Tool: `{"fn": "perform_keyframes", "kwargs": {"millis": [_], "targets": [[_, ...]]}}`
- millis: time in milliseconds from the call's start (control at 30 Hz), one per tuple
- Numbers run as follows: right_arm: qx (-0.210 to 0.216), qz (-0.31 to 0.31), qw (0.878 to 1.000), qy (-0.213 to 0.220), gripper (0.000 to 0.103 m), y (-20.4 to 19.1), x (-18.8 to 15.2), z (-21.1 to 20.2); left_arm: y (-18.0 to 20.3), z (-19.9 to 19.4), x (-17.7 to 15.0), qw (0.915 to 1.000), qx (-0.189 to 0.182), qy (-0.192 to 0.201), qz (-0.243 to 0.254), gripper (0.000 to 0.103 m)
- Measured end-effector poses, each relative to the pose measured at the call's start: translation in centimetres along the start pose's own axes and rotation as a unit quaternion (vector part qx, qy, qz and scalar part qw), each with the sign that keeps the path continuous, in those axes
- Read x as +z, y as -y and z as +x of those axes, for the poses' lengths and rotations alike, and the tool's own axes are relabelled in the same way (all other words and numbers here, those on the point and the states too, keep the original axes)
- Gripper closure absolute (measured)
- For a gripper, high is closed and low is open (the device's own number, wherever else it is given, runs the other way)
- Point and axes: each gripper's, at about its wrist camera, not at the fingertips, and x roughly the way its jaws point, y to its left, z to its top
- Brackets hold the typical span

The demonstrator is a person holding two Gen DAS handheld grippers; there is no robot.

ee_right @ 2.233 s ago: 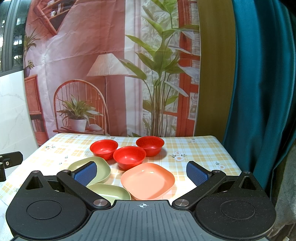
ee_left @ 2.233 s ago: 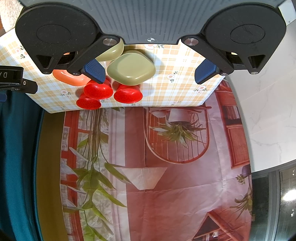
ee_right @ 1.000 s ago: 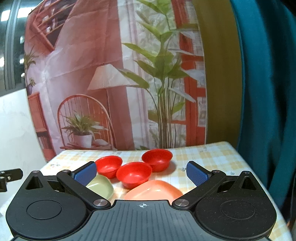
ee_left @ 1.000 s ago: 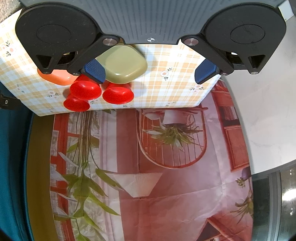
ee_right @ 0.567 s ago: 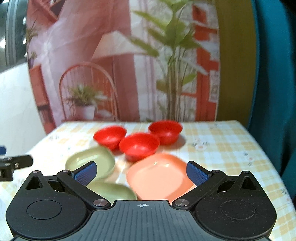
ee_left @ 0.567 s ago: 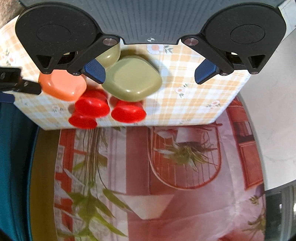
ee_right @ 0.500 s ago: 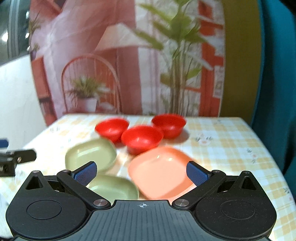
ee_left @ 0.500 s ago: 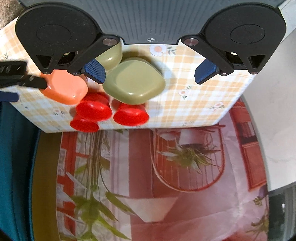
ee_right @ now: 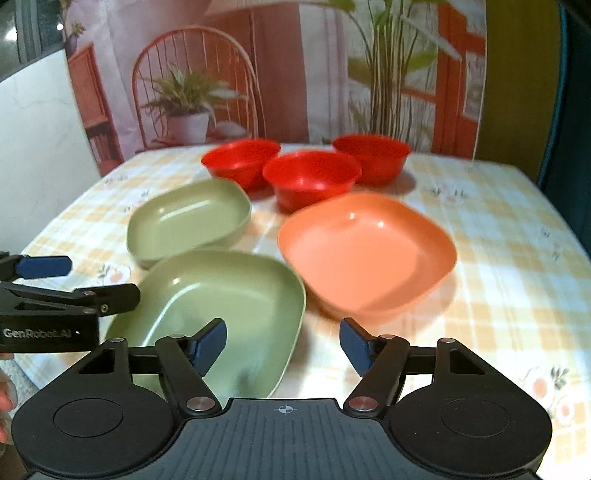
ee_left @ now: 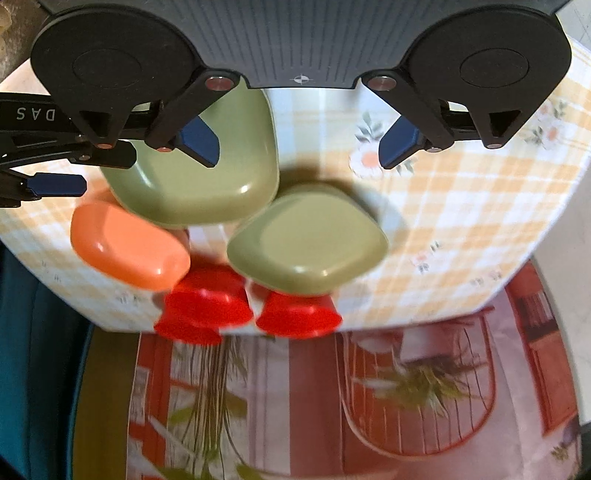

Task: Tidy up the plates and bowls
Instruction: 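Lower both grippers onto the larger green plate rim and close them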

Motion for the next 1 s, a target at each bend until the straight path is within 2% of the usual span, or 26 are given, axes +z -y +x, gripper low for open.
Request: {"fn": "perform_keyframes", "kwargs": {"millis": [67,200,367,600,900,933,1000], "targets": [[0.003,0.007,1.0,-0.01,0.046,0.2,-0.2,0.6,-0.1,0.6,-0.3,0.9999,-0.006,-0.012,-0.001,0.009],[0.01,0.009,1.0,-0.022,0.053,0.4,-0.5,1.4,-0.1,1.7,-0.6,0.9995,-0.014,-0.027,-0.005,0.011],[0.021,0.008,0.999,-0.027,0.067,0.6,-0.6,1.8,-0.5,2.8,-1.1,0.998,-0.031,-0.049,-0.024,0.026],[0.026,0.01,0.999,-0.026,0.084,0.8,-0.4,1.9,-0.5,3.4,-1.2,0.9979,-0.028,-0.052,-0.027,0.027],[0.037,0.022,0.999,-0.026,0.085,1.3,-0.4,2.0,-0.2,3.4,-1.1,0.9978,-0.028,-0.054,-0.027,0.023],[0.038,0.023,0.999,-0.026,0.086,1.4,-0.4,2.0,-0.3,3.3,-1.1,0.9977,-0.028,-0.054,-0.029,0.026],[0.04,0.025,0.999,-0.025,0.086,1.4,-0.3,1.9,-0.4,3.1,-1.0,0.9979,-0.031,-0.049,-0.03,0.044]]}}
